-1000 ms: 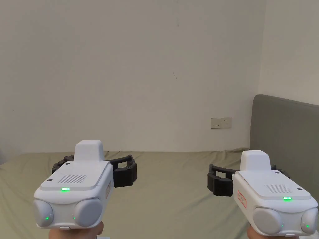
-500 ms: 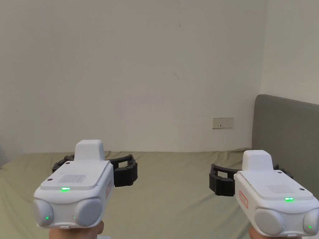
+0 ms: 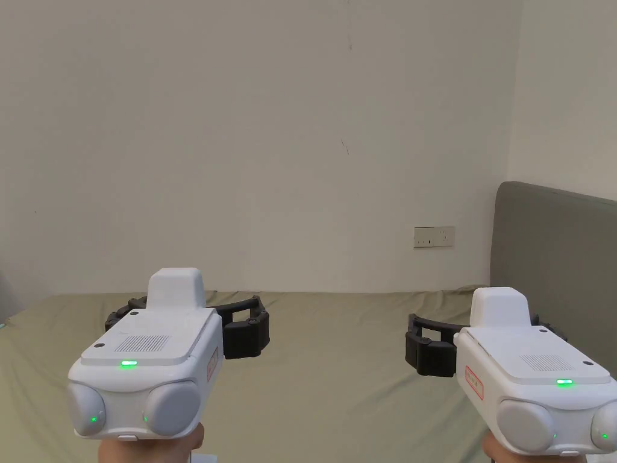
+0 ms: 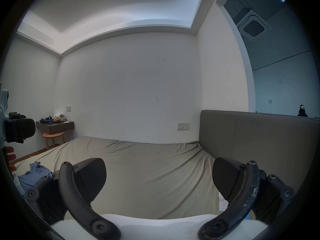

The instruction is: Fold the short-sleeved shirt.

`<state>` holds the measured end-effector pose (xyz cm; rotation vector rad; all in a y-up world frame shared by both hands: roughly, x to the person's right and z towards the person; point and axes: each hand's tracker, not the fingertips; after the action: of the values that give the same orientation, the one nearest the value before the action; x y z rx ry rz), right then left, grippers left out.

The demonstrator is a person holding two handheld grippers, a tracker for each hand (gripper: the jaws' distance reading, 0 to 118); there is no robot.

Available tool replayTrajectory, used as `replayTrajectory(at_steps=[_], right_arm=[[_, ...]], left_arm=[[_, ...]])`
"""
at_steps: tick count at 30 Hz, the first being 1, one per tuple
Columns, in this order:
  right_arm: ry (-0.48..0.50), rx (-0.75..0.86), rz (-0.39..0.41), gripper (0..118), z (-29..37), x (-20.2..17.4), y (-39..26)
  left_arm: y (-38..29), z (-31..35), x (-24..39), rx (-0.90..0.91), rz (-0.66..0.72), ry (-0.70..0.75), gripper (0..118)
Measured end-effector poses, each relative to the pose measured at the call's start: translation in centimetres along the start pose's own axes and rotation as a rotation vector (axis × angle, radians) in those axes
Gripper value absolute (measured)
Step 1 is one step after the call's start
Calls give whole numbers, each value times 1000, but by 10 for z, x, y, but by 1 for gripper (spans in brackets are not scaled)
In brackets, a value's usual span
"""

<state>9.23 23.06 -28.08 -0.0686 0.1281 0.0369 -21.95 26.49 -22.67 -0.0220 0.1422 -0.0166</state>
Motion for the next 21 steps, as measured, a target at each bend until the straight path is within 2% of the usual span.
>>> replayTrajectory(at_steps=[12,13,14,15,16,17,19,21], right_arm=[[-9,-2,-16,117,2,1,-1],[-7,-4,-9,107,1,1,-1],[-1,-5,-2,86,2,2,-1],[3,1,4,45,3,2,-1],[5,0,8,12,3,1,-1],[-15,-16,13,2,5,1,-1],[-19,-19,-28,1,9,2,-4],[-11,-22,-32,1,13,3,-6]], left_arm=[[1,0,-4,6,14,0,117],[0,2,-3,4,14,-6,110],[0,3,-3,4,7,-23,87],[-1,5,-3,11,-6,-28,59],[-2,7,0,16,-21,-22,25],[-2,7,1,12,-35,-18,0],[-5,8,2,12,-40,-10,0],[-8,7,-3,1,-25,-43,0]])
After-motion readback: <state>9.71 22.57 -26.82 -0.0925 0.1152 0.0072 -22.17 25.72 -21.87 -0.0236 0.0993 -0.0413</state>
